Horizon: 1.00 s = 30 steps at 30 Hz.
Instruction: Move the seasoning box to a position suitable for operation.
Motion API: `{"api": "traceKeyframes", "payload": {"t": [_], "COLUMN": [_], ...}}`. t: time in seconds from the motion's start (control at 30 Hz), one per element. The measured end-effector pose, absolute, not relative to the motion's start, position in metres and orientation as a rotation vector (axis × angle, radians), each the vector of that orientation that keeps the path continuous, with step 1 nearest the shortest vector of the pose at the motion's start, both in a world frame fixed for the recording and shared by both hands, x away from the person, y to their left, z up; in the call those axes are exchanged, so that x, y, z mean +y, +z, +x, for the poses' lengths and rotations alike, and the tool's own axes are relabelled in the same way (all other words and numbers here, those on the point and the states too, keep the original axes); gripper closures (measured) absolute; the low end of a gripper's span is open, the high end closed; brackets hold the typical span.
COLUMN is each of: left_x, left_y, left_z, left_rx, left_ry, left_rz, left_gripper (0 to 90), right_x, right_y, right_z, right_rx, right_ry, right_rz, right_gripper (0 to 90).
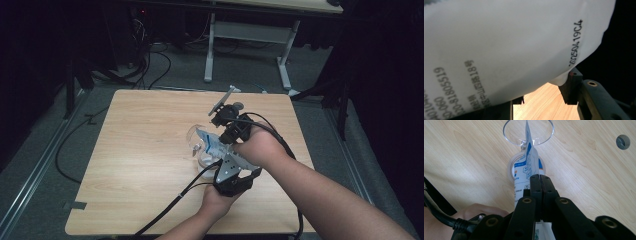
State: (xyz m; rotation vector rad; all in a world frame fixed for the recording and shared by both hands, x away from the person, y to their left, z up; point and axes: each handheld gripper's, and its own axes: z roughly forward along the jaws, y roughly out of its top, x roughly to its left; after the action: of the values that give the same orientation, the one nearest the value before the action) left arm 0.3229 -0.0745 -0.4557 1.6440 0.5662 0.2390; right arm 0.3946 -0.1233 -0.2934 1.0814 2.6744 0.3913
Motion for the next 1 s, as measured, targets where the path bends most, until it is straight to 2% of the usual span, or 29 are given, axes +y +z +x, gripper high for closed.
{"api": "traceKeyframes", "payload": {"t": [1.0], "left_x": [-0.0739], "left_y": [-0.4608], "left_z": [0.3246], "left_rx": [0.566], "left_ry": [0.237], "left_rz": [1.674], "left_gripper": [60.8], "right_x": [-0.1251], "right_y": [-0.3001], "right_z": [0.3984], "right_rx": [2.686], "right_ry": [0.402], "right_rz": [1.086], "right_gripper": [90.0]}}
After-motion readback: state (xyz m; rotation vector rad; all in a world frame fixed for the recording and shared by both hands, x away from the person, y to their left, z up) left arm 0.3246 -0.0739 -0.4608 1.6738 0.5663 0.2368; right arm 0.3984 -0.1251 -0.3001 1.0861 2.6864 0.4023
